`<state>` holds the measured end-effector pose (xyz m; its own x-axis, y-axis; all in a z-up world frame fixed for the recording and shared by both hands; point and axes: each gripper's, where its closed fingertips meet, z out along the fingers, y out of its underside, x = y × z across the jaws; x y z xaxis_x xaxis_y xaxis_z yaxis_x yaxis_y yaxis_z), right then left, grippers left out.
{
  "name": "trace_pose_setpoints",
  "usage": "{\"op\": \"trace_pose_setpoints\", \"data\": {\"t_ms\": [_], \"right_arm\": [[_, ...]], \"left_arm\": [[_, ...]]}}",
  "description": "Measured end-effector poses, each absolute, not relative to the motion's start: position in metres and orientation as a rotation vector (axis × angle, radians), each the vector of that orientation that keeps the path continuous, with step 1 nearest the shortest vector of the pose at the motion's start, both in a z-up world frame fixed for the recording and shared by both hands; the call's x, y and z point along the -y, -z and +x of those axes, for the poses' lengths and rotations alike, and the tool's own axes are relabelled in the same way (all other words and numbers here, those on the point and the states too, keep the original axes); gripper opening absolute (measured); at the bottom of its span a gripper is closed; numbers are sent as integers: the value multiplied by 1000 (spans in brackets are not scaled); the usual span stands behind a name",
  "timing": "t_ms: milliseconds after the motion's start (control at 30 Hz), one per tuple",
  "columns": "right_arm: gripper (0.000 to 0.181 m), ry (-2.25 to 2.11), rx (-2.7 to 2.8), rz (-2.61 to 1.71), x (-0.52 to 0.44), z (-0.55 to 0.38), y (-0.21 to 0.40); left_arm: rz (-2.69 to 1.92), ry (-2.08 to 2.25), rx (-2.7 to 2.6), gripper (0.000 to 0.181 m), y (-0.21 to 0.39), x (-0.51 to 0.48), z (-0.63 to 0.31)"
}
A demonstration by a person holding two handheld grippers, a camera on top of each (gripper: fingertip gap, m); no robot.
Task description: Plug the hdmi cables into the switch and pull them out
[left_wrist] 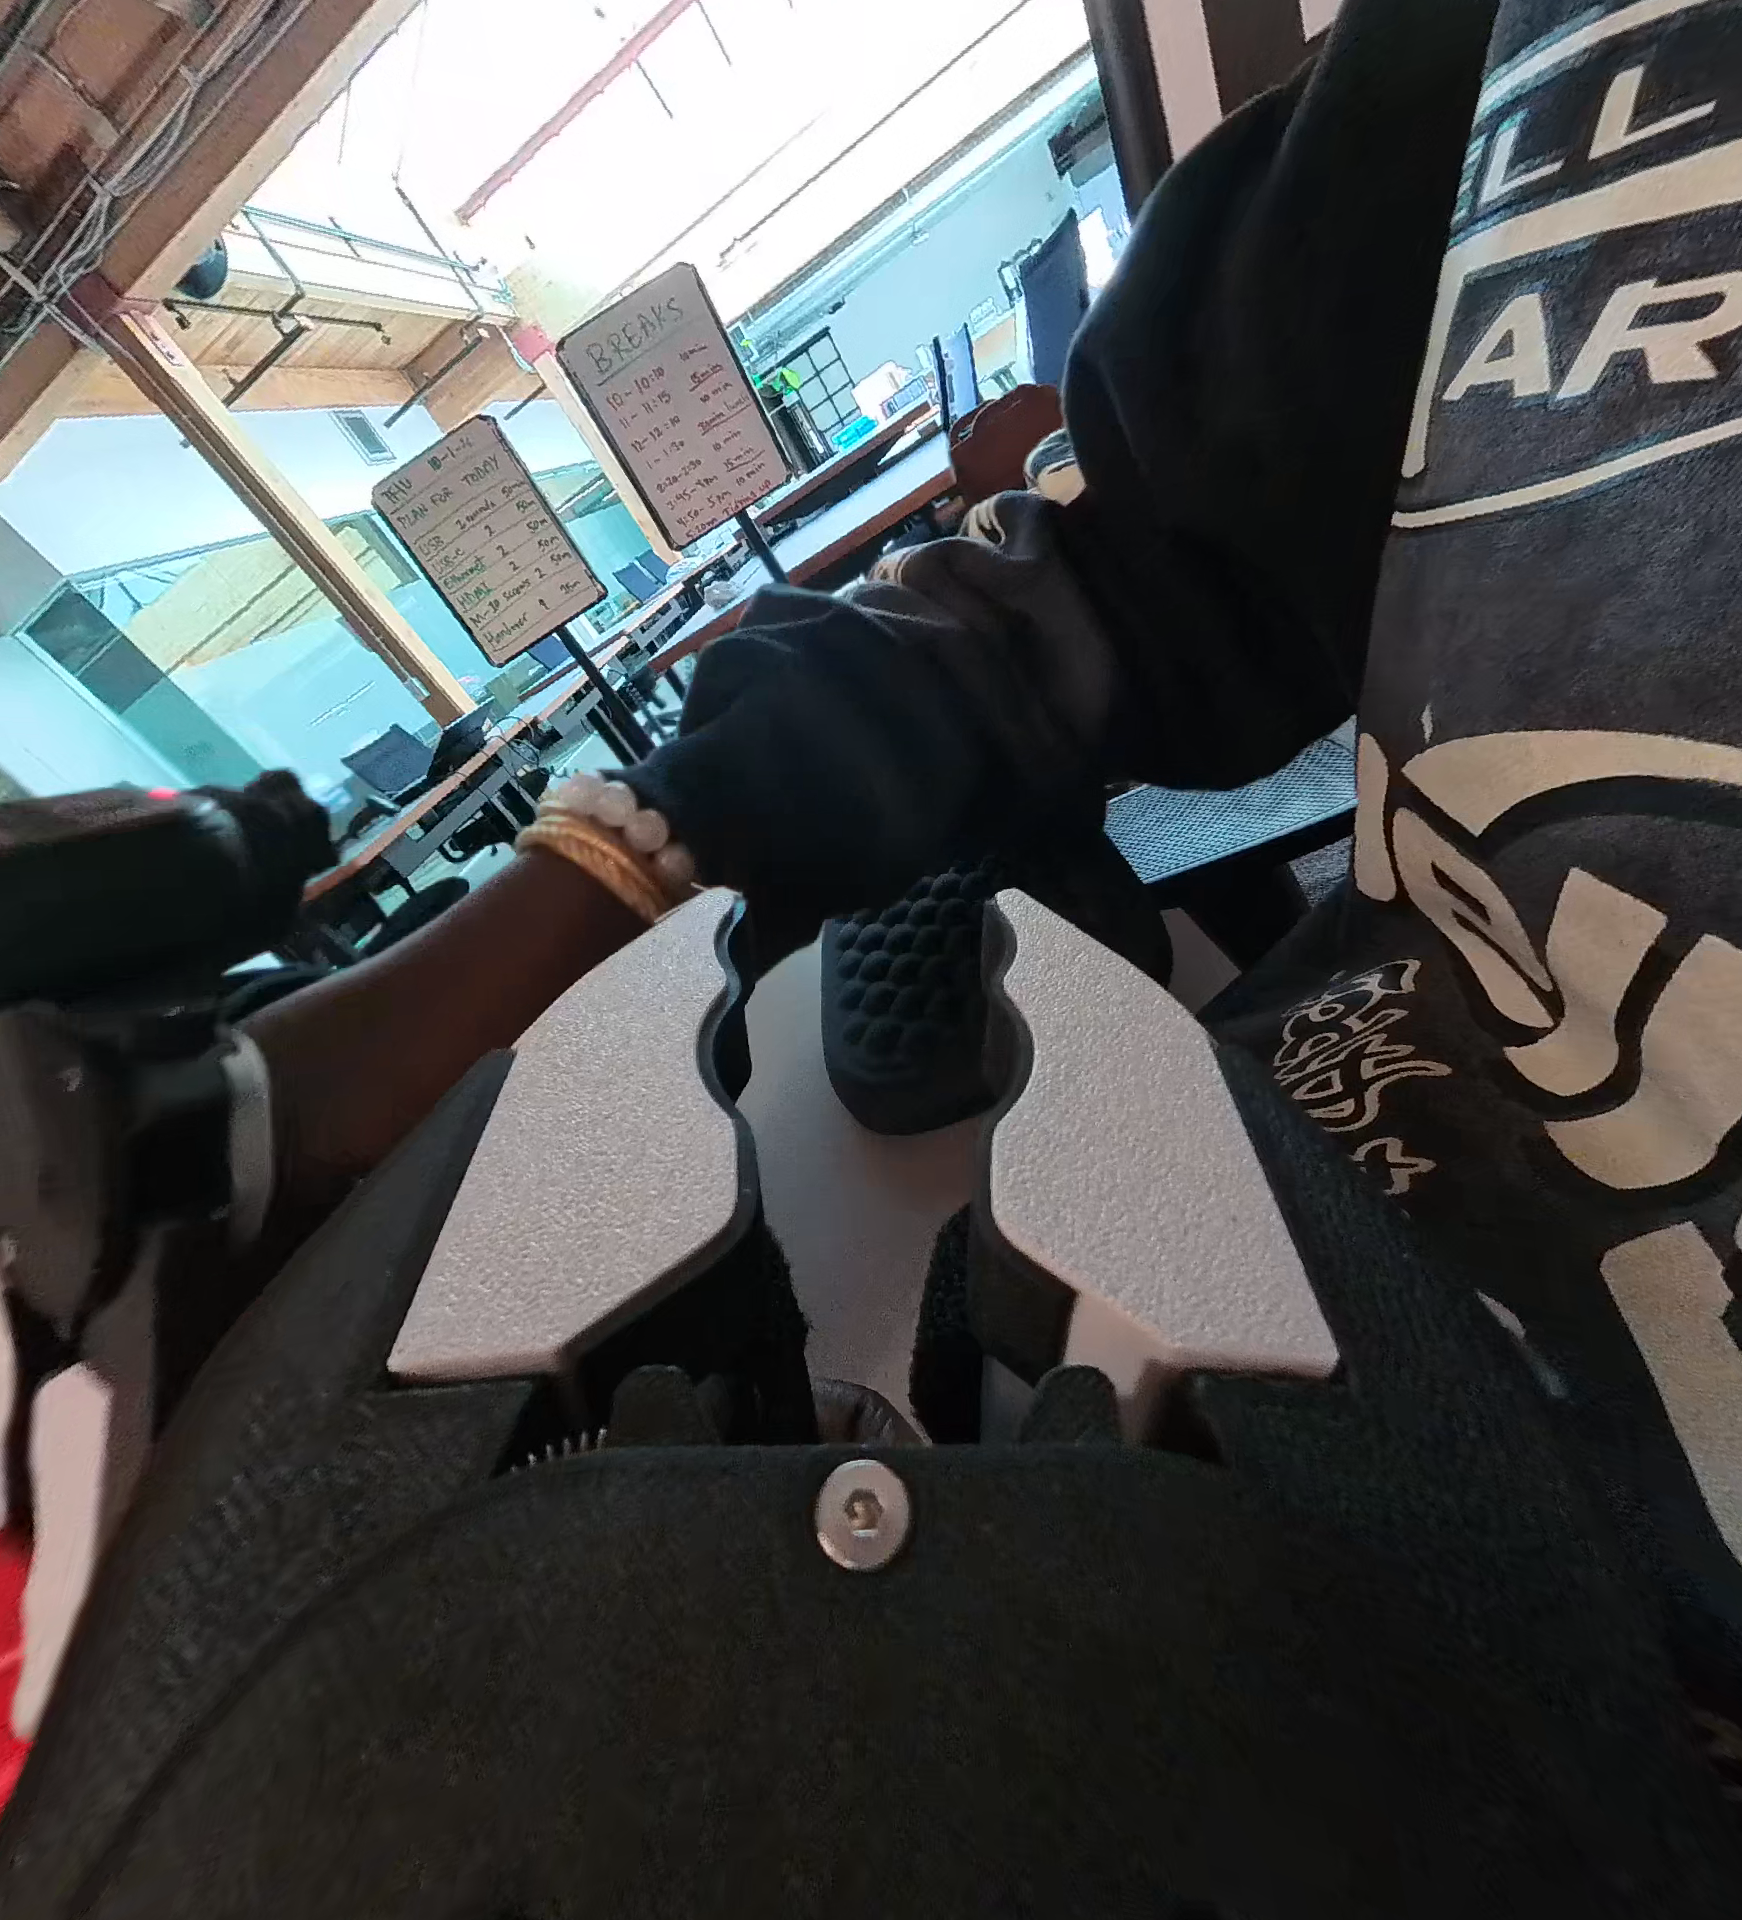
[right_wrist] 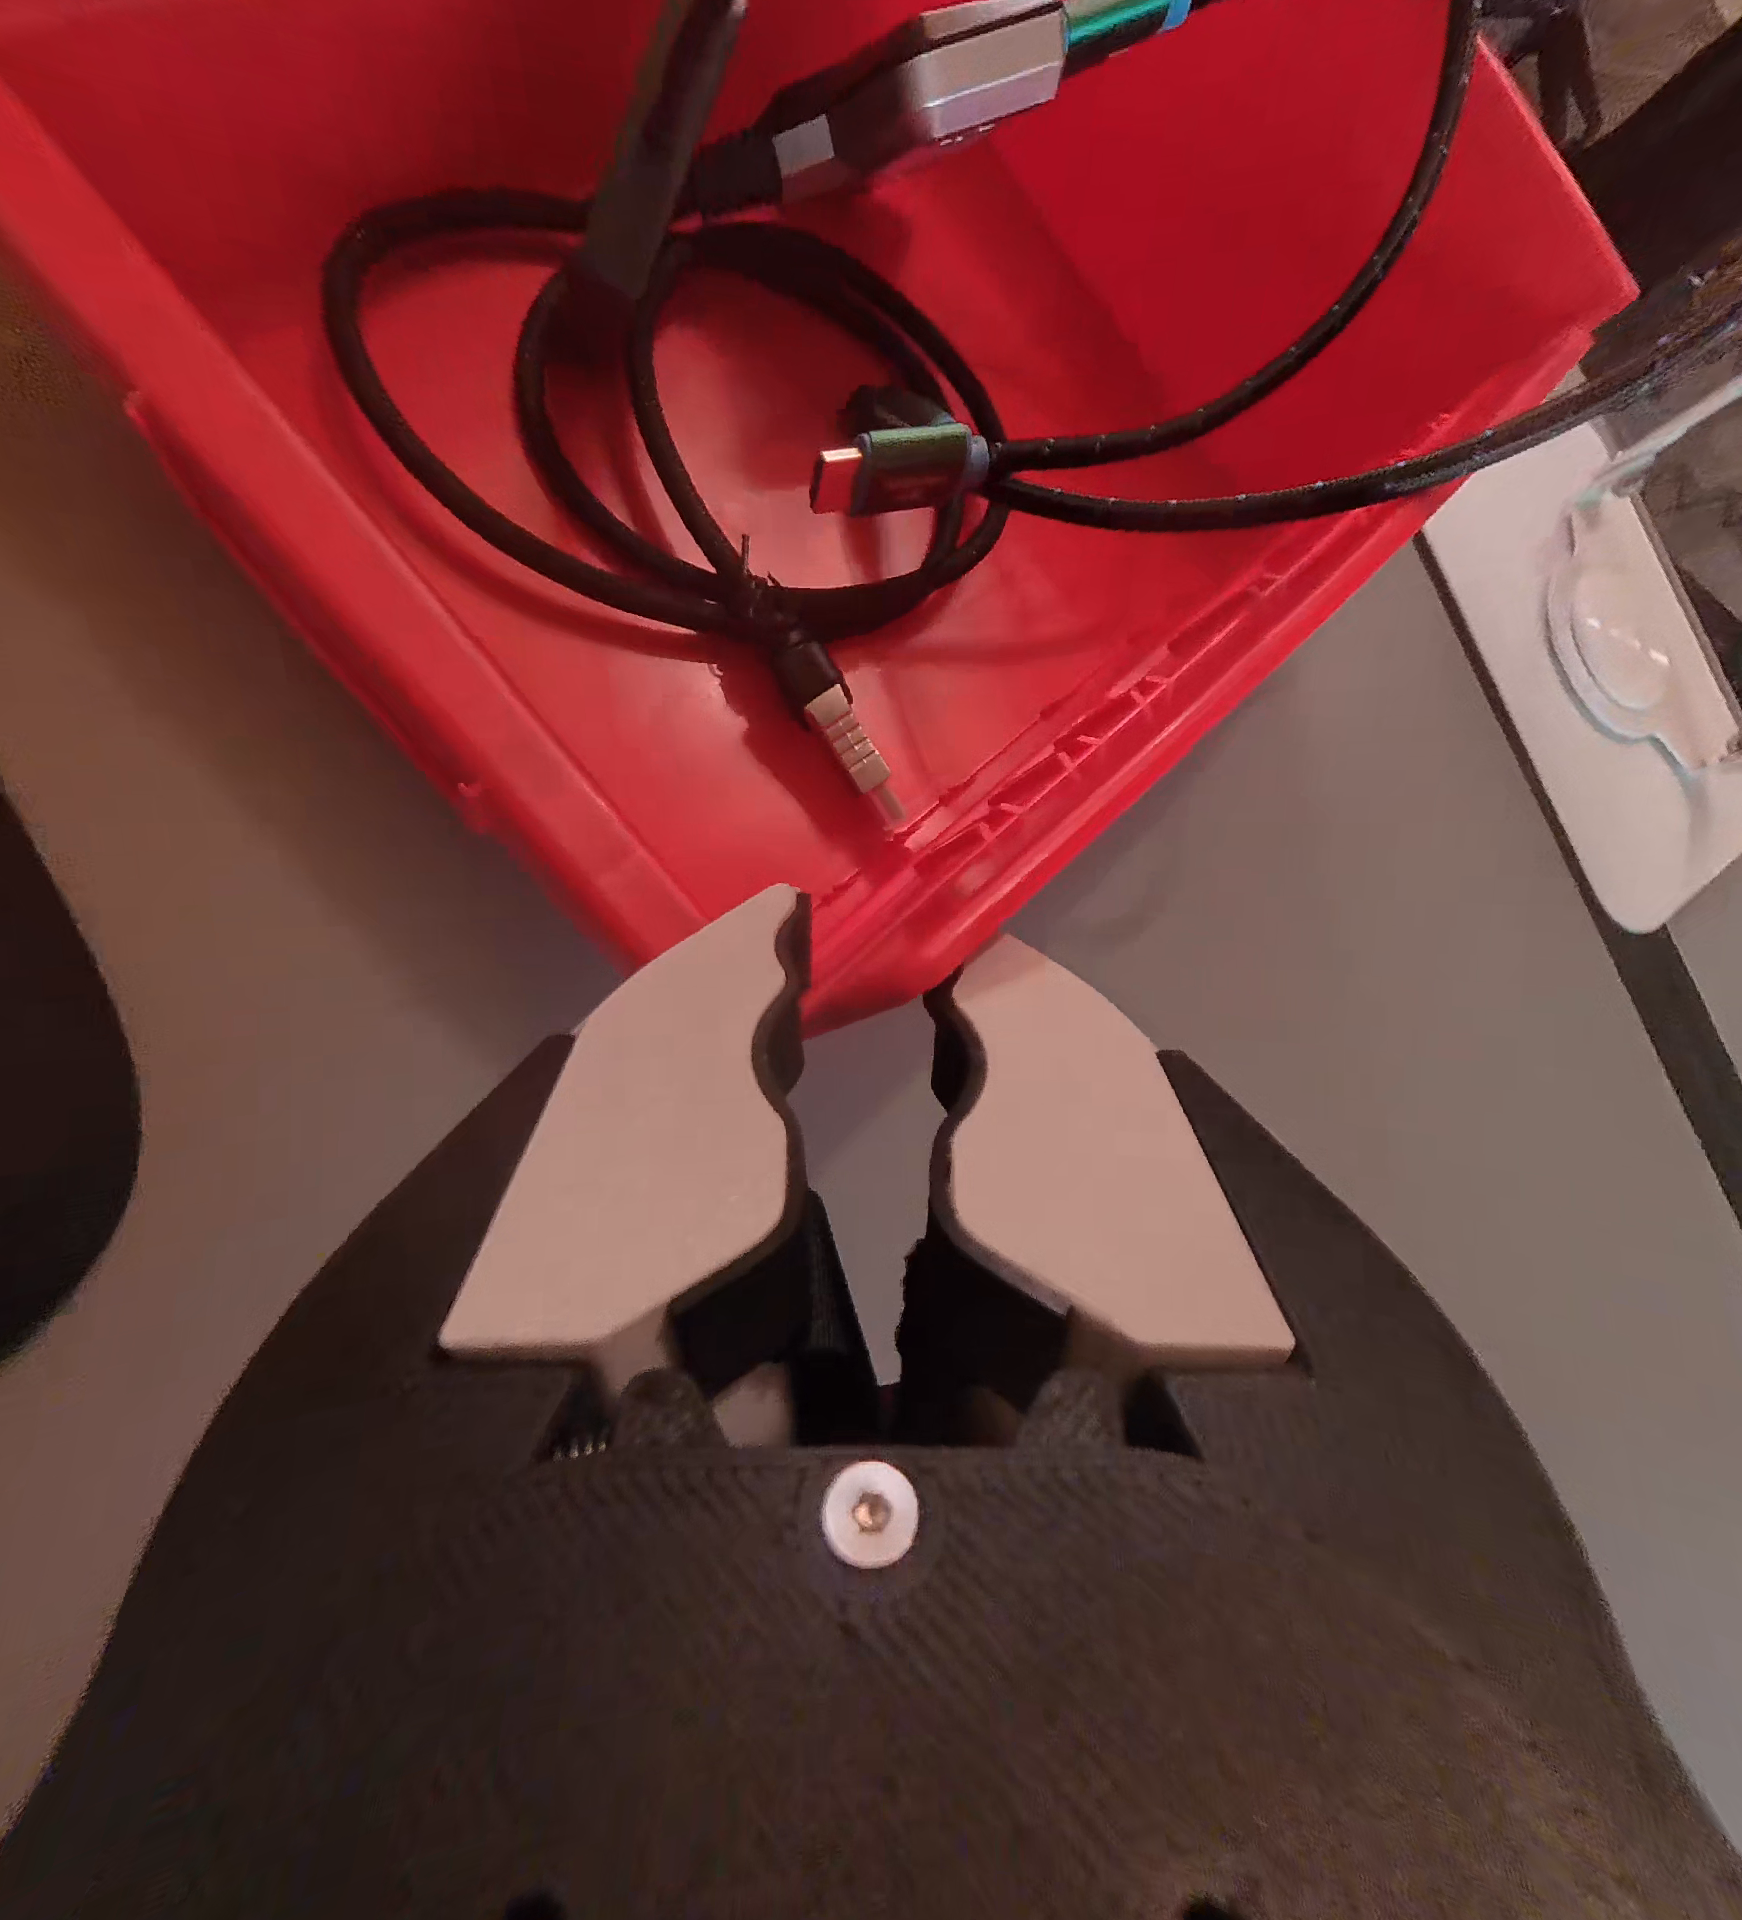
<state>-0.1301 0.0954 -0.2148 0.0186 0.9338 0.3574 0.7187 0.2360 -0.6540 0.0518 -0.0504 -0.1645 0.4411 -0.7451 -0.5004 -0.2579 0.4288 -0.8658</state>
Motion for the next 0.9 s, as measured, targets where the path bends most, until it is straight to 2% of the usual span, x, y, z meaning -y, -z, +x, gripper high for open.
{"op": "trace_pose_setpoints", "data": {"t_ms": [467, 533, 700, 800, 900], "right_arm": [[26, -634, 1780, -1463, -82, -188, 218], [53, -740, 1777, -1441, -77, -183, 210], [87, -944, 1693, -1388, -73, -118, 171], [100, -1039, 1613, -1355, -75, -51, 160], [108, -1156, 1483, -1327, -78, 14, 166]], "left_arm": [[-1137, 397, -1111, 42, 164, 51, 50], [-1152, 386, -1085, 42, 161, 50, 43], [-1316, 162, -929, 51, 130, 56, -35], [-1525, -29, -744, 55, 119, 77, -124], [-1876, -307, -596, 62, 152, 111, -226]]}}
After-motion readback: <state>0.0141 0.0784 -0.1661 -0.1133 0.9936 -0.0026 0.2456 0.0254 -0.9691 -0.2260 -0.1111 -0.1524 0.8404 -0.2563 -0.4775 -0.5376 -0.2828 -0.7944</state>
